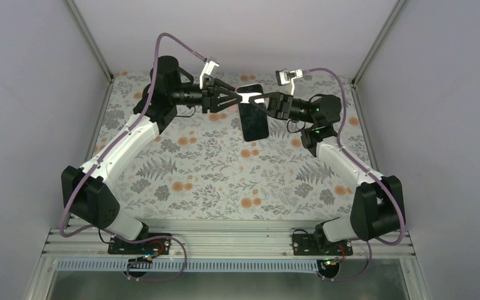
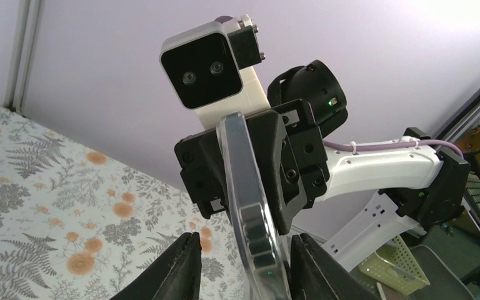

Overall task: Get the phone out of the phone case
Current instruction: Remove the phone case from the phone.

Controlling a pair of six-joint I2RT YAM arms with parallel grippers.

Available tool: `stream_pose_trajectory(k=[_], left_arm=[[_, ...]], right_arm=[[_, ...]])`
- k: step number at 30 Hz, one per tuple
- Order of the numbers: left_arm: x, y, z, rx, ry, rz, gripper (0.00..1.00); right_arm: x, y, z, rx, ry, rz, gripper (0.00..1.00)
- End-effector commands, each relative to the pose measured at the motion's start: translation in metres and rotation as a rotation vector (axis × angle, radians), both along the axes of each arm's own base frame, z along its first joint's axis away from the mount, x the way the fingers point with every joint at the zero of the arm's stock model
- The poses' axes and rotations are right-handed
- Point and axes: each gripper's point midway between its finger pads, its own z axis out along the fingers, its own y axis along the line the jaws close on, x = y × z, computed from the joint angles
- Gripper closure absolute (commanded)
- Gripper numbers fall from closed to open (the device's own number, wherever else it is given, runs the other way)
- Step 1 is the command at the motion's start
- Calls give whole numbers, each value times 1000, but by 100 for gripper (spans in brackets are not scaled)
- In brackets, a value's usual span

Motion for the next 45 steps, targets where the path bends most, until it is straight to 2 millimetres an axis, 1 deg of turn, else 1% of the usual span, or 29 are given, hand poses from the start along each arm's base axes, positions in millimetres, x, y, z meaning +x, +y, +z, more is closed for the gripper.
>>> stream_pose_trajectory(k=[1, 4, 6, 8, 12, 13, 18, 21, 22, 27, 30, 35, 38, 42, 45], left_arm=[[1, -1, 10, -27, -12, -9, 66], [1, -2, 12, -43, 0, -23, 69], [0, -2, 13, -50, 8, -33, 72], [1, -3, 13, -52, 11, -37, 79], [2, -2, 9, -37, 3, -39, 96], [2, -2, 8, -30, -2, -39, 97], [3, 1, -1, 12, -19, -37, 98], [2, 2, -5, 33, -24, -49, 98], [2, 2, -10, 48, -13, -50, 98], [0, 2, -16, 77, -24, -74, 98], [0, 1, -22, 85, -14, -91, 98], [0, -2, -30, 94, 4, -117, 98], [0, -5, -35, 98, 15, -126, 98], [-2, -10, -38, 103, 17, -139, 98], [-2, -11, -40, 109, 19, -142, 98]], right_arm=[[-10, 2, 14, 16, -94, -3, 96], [-9, 3, 12, 13, -91, -1, 96], [-9, 4, 12, 12, -92, -1, 96], [-10, 4, 12, 11, -96, 0, 96], [-10, 5, 9, -6, -108, 1, 96], [-10, 6, 8, -17, -114, 2, 95], [-8, 8, -4, -111, -124, 4, 82], [-7, 9, -11, -176, -147, -9, 80], [-7, 9, -14, -200, -154, -14, 79], [-12, 6, -22, -286, -242, -19, 79], [-17, 5, -30, -325, -251, 7, 79], [-22, 6, -43, -362, -223, 61, 81], [-24, 6, -46, -368, -216, 83, 84], [-26, 7, -51, -376, -197, 111, 80], [-28, 8, -54, -382, -188, 125, 80]])
